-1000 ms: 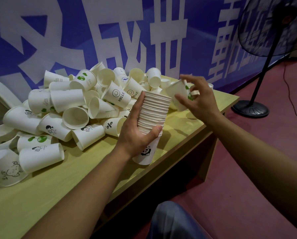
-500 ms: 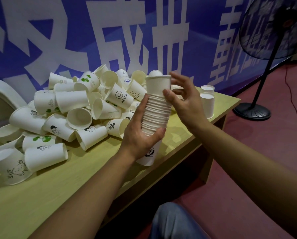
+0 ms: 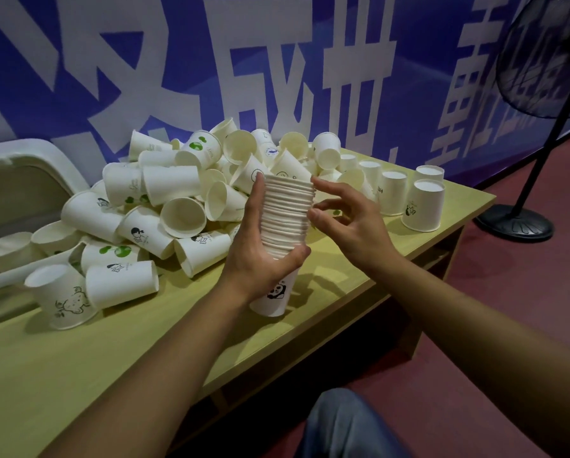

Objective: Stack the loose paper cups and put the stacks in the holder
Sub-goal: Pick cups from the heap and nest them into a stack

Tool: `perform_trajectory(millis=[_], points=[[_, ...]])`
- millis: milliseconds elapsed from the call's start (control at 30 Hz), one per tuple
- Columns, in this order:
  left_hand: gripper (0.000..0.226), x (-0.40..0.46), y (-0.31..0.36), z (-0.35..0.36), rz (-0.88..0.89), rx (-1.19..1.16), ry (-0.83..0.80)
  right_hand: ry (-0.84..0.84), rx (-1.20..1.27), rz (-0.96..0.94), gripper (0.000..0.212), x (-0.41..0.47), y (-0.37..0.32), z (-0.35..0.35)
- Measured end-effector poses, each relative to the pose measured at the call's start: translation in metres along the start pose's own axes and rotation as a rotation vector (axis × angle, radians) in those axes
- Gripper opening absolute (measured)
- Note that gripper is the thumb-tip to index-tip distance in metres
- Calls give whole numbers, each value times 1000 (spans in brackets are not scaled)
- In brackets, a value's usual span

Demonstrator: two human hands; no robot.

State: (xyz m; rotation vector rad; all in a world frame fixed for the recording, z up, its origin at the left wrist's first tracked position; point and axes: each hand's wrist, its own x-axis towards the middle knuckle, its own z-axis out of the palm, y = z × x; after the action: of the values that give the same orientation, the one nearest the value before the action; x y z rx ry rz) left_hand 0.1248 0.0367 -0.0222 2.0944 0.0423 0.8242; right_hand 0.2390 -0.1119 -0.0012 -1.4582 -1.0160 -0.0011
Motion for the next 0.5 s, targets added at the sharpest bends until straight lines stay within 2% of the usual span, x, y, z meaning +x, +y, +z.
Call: perform_trajectory(millis=[133,500], points=[[120,-2,-1,-7,-10,-50,6,-13,21,-13,47,0,-6,13],[104,-16,-1,-27,0,-95,90,-22,45,-46,49,-5,-12,43]])
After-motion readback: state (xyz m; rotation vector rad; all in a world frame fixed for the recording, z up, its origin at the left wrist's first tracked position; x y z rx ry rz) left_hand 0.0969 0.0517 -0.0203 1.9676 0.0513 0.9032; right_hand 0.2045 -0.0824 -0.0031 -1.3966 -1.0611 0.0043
